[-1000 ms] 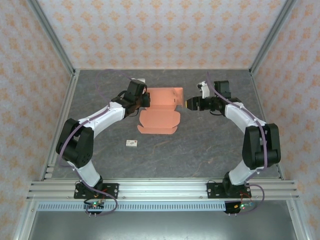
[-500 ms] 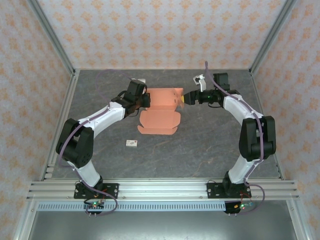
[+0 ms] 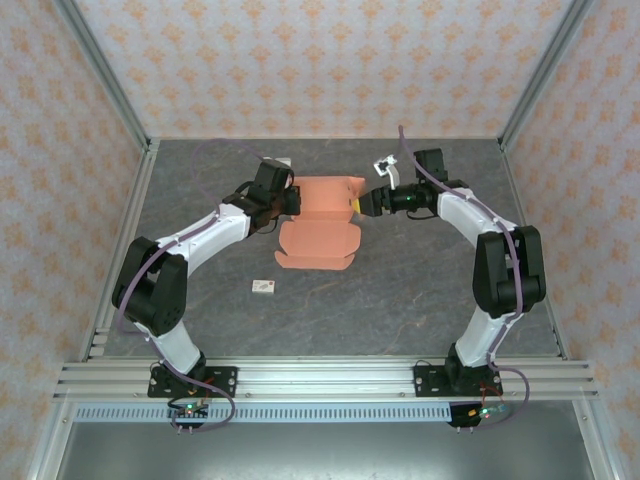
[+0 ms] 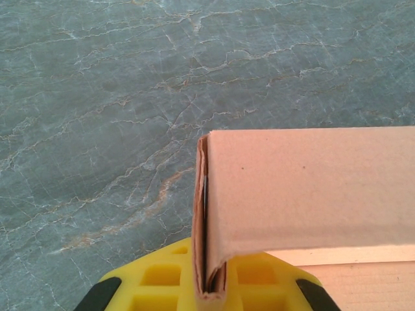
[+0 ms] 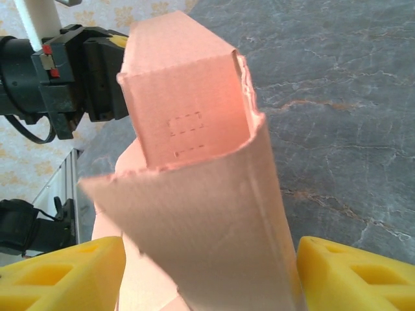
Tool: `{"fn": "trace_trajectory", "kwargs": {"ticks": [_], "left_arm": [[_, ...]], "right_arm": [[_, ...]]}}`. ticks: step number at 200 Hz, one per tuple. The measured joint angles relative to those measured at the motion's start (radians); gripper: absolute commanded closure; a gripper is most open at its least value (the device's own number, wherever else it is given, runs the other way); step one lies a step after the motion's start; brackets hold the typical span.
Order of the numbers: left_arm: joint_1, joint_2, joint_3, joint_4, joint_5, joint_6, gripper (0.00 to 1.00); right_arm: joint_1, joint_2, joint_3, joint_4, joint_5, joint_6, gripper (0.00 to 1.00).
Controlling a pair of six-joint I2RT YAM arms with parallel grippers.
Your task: Fold the paper box
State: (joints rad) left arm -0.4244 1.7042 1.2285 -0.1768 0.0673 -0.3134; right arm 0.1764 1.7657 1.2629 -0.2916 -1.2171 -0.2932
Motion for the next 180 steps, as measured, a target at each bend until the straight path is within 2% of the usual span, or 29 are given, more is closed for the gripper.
{"fn": "trace_trajectory", "kwargs": {"ticks": [49, 114, 146, 180], "left_arm": [[0.0, 0.0, 0.0, -0.001, -0.002, 0.0, 1.0], [-0.001, 0.0, 0.001, -0.004, -0.008, 0.0, 1.0], [-0.002, 0.0, 0.001, -0.014, -0.009, 0.0, 1.0], [-0.013, 0.0, 0.001, -0.018, -0.016, 0.0, 1.0]], "right_arm": [[0.006, -0.03, -0.017, 0.005, -0.011, 0.005, 0.32], [0.041, -0.044, -0.031, 0.036, 0.001, 0.03, 0.5], [0.052, -0.044, -0.032, 0.064, 0.052, 0.058, 0.52], [0.058, -0.045, -0.066, 0.16, 0.174, 0.113, 0.59]]}}
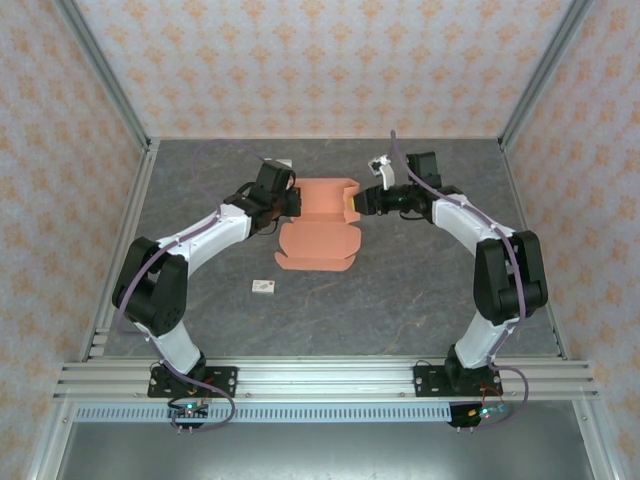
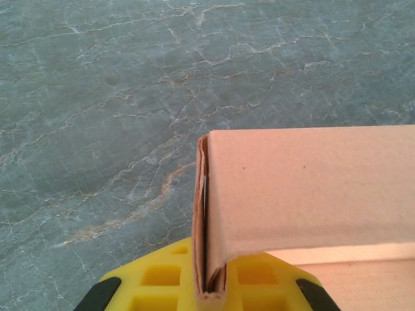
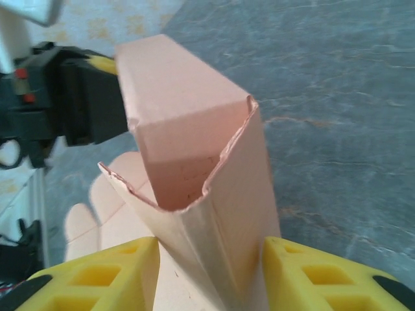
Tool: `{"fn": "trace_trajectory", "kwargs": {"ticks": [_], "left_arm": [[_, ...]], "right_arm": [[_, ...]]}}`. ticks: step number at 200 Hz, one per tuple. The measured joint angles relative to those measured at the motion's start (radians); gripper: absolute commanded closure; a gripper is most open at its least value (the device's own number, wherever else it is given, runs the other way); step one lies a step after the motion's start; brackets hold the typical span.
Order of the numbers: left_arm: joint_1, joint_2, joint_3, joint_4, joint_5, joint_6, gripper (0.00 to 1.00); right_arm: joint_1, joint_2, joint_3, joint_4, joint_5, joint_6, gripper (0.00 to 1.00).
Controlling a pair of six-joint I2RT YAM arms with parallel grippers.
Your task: Fold the paper box
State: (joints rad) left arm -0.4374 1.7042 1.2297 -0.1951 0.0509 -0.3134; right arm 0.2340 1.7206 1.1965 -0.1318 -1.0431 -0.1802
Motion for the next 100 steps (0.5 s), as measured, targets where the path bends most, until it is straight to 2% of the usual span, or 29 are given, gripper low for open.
{"fn": "trace_trajectory", "kwargs": {"ticks": [23, 100], "left_arm": [[-0.002, 0.0, 0.0, -0.003, -0.003, 0.0, 1.0], [-0.001, 0.0, 0.0, -0.006, -0.013, 0.0, 1.0]], "right_arm": [[0.001, -0.003, -0.027, 0.051, 0.061, 0.026, 0.64], [0.051, -0.008, -0.052, 0.132, 0.171, 0.061, 0.68]]}}
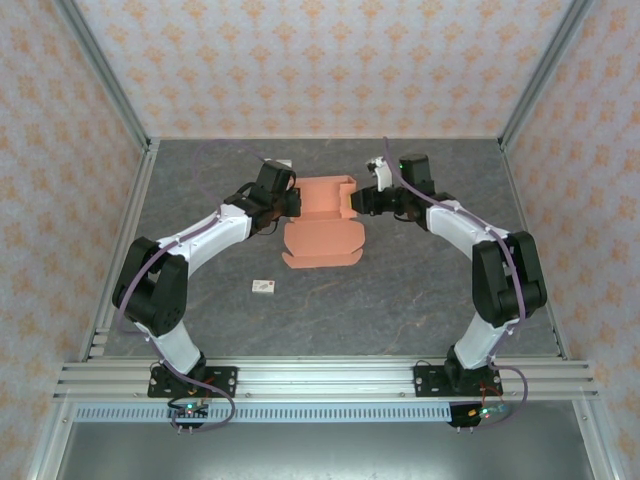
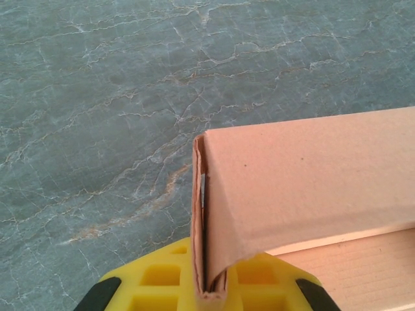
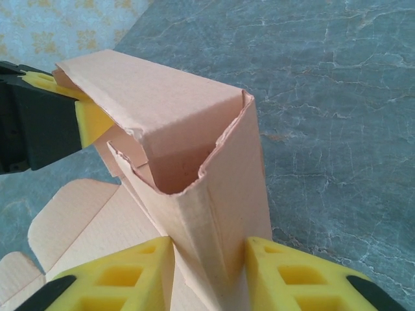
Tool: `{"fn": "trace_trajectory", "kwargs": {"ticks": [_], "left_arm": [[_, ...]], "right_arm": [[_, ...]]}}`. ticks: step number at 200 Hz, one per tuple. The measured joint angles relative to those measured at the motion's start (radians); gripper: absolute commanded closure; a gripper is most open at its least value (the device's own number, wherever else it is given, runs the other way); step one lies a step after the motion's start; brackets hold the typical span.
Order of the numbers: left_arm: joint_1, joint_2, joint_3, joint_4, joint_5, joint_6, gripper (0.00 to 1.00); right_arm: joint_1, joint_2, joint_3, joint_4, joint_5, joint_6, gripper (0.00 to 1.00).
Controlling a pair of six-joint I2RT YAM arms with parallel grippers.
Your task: Fold the paper box
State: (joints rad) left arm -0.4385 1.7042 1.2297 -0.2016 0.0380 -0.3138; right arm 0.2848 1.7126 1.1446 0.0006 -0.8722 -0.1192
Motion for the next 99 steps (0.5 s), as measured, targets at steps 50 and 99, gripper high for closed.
{"fn": "trace_trajectory", "kwargs": {"ticks": [50, 99], "left_arm": [[0.0, 0.0, 0.004, -0.014, -0.002, 0.0, 1.0], [-0.008, 0.0, 0.015, -0.019, 0.0, 0.0, 1.0]], "right_arm": [[0.049, -0.006, -0.002, 0.016, 0.148, 0.021, 0.66], [0.097, -0.008, -0.002, 0.023, 0.301, 0.033, 0.68]]}}
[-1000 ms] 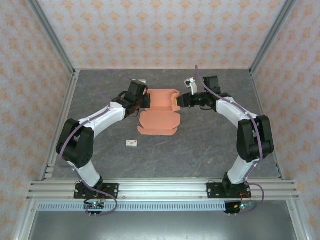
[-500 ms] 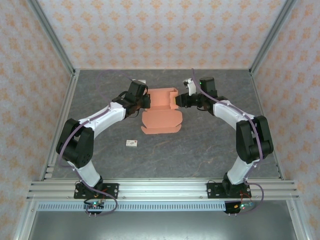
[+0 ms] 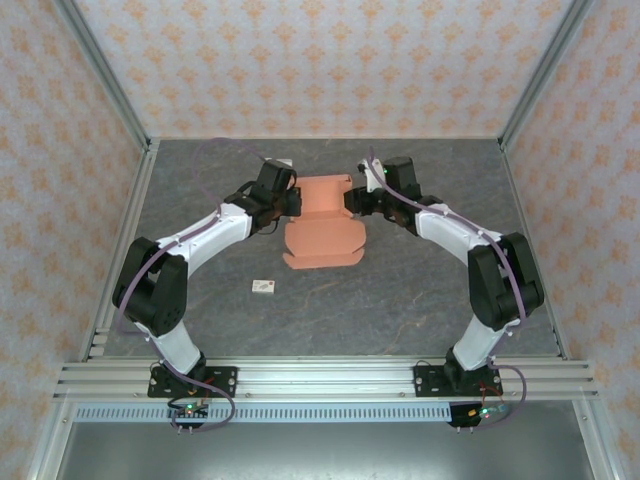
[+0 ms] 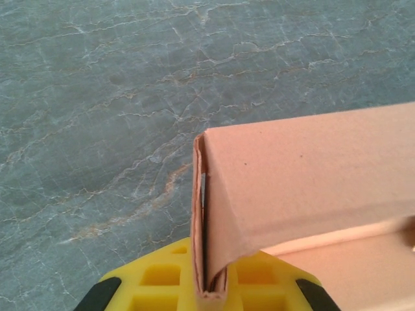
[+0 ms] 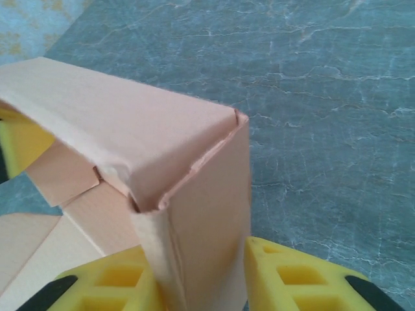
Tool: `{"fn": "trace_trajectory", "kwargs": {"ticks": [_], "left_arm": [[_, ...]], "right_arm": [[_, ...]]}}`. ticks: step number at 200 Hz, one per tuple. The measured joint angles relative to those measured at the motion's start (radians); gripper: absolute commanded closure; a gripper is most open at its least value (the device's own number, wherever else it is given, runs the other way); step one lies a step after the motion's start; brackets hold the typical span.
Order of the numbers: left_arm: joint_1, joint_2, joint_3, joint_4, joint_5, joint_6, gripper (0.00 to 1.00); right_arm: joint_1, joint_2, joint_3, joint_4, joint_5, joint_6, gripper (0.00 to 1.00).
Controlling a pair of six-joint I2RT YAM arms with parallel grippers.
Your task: Fold the paper box
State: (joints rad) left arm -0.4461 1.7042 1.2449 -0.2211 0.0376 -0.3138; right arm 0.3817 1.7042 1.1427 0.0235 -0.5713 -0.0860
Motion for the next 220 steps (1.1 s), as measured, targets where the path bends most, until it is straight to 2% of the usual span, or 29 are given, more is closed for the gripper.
{"fn": "trace_trajectory", "kwargs": {"ticks": [25, 54, 115, 186, 220], "left_arm": [[-0.01, 0.0, 0.003, 0.0, -0.001, 0.0, 1.0], [-0.012, 0.0, 0.006, 0.0, 0.0, 0.0, 1.0], [-0.012, 0.0, 0.018, -0.012, -0.011, 0.0, 1.0], [-0.012, 0.0, 0.032, -0.018, -0.024, 0.0, 1.0], [-0.012, 0.0, 0.032, -0.018, -0.023, 0.0, 1.0]], "right_arm": [[0.014, 0.003, 0.006, 0.0, 0.074, 0.008, 0.67], [0.035, 0.018, 0.029, 0.0, 0.159, 0.021, 0.71], [0.119, 0.061, 0.077, -0.021, 0.428, 0.039, 0.88], [0.217, 0.098, 0.166, -0.109, 0.752, 0.058, 0.9], [0.246, 0.119, 0.184, -0.128, 0.851, 0.089, 0.91]]}}
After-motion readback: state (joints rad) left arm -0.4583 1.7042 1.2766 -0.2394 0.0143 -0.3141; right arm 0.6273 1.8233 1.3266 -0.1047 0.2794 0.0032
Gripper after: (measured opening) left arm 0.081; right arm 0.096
